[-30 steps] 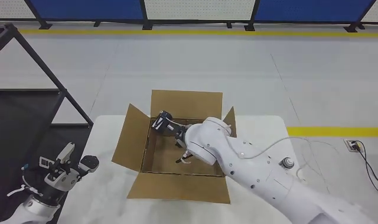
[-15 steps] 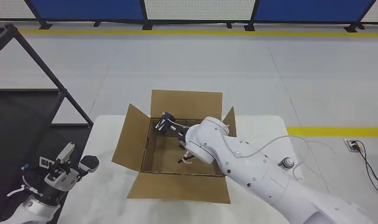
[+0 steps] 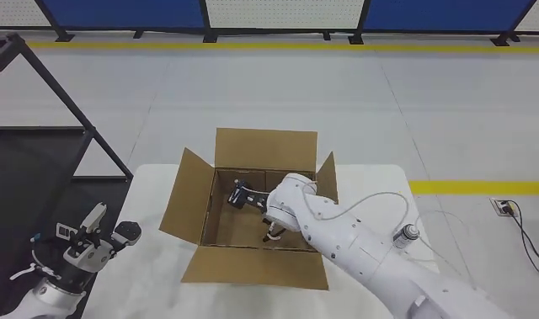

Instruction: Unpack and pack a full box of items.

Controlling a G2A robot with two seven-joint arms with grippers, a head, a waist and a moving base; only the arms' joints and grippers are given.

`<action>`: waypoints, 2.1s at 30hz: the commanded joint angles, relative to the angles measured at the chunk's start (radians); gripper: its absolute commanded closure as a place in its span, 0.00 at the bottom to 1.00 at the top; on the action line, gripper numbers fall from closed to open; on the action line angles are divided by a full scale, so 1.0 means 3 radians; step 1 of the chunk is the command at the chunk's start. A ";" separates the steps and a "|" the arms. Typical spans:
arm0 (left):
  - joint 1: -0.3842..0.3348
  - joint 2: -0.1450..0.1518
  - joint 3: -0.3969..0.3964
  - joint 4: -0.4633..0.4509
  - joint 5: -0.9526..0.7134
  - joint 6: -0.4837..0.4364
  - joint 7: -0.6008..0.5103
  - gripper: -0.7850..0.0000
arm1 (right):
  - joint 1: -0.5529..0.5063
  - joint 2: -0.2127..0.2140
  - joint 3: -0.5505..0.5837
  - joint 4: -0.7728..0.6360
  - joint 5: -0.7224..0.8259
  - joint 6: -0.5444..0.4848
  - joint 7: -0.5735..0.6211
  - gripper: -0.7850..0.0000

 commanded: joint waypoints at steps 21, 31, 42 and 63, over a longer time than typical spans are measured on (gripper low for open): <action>0.0000 0.0000 0.0000 0.0000 0.0000 0.0000 0.0000 0.00 | 0.0123 -0.0725 -0.0045 0.1499 0.0160 -0.0104 -0.0370 1.00; 0.0000 0.0000 0.0000 0.0000 0.0000 0.0000 0.0000 0.00 | 0.0156 -0.0874 -0.0010 0.1830 0.0149 -0.0192 -0.0457 0.83; 0.0000 0.0000 0.0000 0.0000 0.0000 0.0000 0.0000 0.00 | 0.0205 -0.0953 0.0036 0.2005 0.0117 -0.0245 -0.0511 0.60; 0.0000 0.0000 0.0000 0.0000 0.0000 0.0000 0.0000 0.00 | 0.0433 -0.0861 0.0108 0.1835 -0.0148 -0.0553 -0.0978 0.55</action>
